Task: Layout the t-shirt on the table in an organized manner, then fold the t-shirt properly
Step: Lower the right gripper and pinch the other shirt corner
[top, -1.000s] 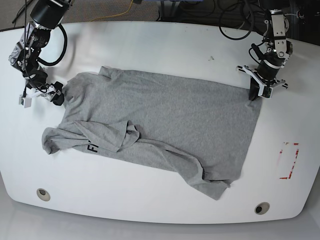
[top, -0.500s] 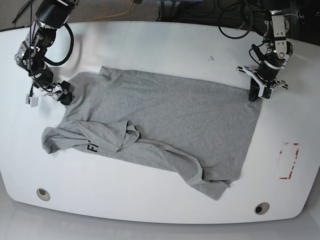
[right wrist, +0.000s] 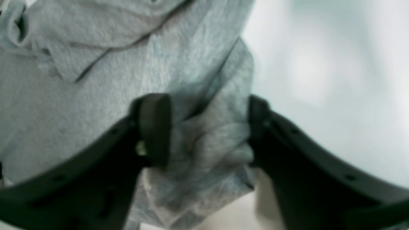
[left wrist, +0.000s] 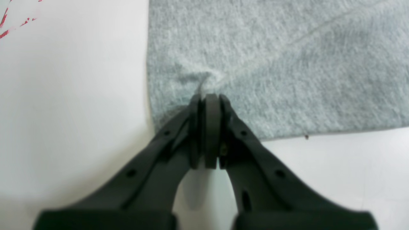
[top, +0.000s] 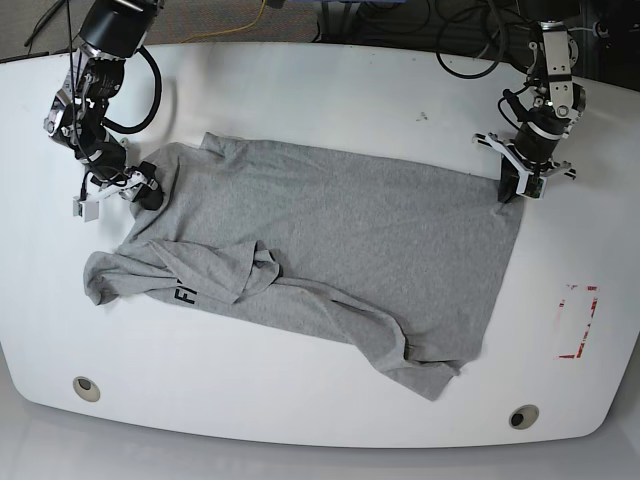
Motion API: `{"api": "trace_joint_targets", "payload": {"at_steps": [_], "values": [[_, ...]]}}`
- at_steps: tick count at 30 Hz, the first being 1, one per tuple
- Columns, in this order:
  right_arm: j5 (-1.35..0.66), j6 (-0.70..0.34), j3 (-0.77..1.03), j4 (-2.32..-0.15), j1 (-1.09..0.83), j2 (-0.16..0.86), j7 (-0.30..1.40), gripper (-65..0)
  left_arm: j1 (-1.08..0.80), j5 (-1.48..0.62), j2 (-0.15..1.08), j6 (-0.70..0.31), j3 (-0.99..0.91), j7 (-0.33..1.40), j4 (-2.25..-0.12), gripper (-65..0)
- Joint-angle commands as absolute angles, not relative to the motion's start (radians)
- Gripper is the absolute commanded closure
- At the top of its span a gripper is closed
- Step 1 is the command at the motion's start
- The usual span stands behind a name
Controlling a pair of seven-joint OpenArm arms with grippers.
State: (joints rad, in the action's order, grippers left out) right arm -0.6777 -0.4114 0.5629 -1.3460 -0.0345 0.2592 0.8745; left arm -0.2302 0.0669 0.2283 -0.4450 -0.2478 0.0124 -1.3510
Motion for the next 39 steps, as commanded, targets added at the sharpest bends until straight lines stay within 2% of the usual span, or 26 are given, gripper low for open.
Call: {"api": "trace_joint_targets", "payload": {"at_steps": [1, 7, 8, 16, 22, 33, 39], "values": [[-0.674, -0.412, 0.565, -1.356, -0.028, 0.271, 0.881, -21.2, -0.232, 0.087, 0.24, -0.44, -0.251, 0.05, -1.356, 0.0], [-0.668, -0.412, 0.565, -1.357, -0.028, 0.277, 0.881, -0.6, -0.232, 0.087, 0.248, -0.44, -0.251, 0.05, -1.356, 0.0], [-0.668, -0.412, 0.565, -1.357, -0.028, 0.278, 0.881, 0.0, -0.232, 0.087, 0.254, -0.44, -0.251, 0.05, -1.356, 0.0], [-0.668, -0.406, 0.568, -1.42, -0.05, 0.309, 0.881, 0.0, -0.231, 0.085, 0.263, -0.44, -0.249, 0.048, -1.36, 0.0], [-0.668, -0.403, 0.573, -1.595, -0.102, 0.312, 0.883, 0.0, -0.217, 0.082, 0.295, -0.44, -0.252, 0.048, -1.409, 0.0], [-0.673, -0.355, 0.573, -1.893, -0.193, 0.306, 0.955, 0.0, -0.196, 0.085, 0.298, -0.44, -0.252, 0.053, -1.58, 0.0], [-0.676, -0.354, 0.573, -1.954, -0.191, 0.305, 0.986, 0.0, -0.171, 0.085, 0.298, -0.44, -0.252, 0.133, -1.689, 0.0]]}}
